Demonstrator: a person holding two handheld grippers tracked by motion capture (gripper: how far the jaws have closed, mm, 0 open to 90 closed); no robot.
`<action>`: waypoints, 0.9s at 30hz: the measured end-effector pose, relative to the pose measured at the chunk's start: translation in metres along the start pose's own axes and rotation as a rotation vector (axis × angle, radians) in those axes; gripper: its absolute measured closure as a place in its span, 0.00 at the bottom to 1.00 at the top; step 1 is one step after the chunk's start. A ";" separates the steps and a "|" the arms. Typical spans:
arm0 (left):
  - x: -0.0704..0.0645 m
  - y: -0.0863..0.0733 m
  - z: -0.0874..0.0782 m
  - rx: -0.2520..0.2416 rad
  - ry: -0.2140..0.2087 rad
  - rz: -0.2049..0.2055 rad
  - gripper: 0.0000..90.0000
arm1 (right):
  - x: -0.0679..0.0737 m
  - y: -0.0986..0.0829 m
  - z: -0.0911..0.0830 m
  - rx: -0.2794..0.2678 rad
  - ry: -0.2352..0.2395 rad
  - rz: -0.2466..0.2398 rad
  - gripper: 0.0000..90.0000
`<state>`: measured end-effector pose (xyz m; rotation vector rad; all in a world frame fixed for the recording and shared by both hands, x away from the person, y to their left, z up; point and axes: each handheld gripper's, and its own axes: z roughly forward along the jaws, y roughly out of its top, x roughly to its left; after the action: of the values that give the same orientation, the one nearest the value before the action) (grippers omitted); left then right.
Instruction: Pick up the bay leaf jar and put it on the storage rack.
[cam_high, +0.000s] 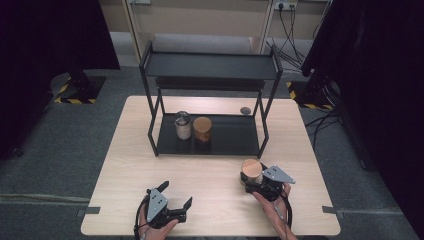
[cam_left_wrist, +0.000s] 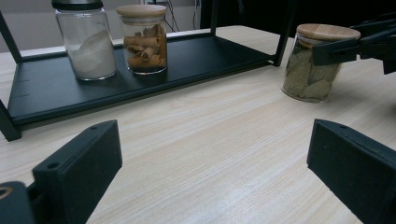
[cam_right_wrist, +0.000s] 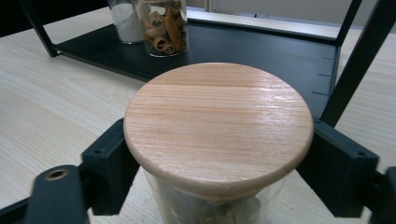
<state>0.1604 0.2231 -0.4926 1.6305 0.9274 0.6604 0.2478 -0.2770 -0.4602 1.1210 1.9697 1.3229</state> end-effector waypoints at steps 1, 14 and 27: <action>0.000 0.000 0.000 0.000 0.000 0.000 0.03 | 0.000 0.000 0.001 0.000 0.003 -0.001 0.25; 0.000 0.000 0.000 0.000 -0.001 -0.002 0.03 | 0.003 0.005 -0.004 -0.023 0.004 -0.050 0.29; 0.000 0.000 0.000 0.001 0.000 -0.001 0.03 | 0.003 0.011 -0.008 -0.036 0.045 -0.051 0.29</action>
<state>0.1607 0.2231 -0.4927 1.6308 0.9286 0.6596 0.2438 -0.2763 -0.4471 1.0254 1.9854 1.3626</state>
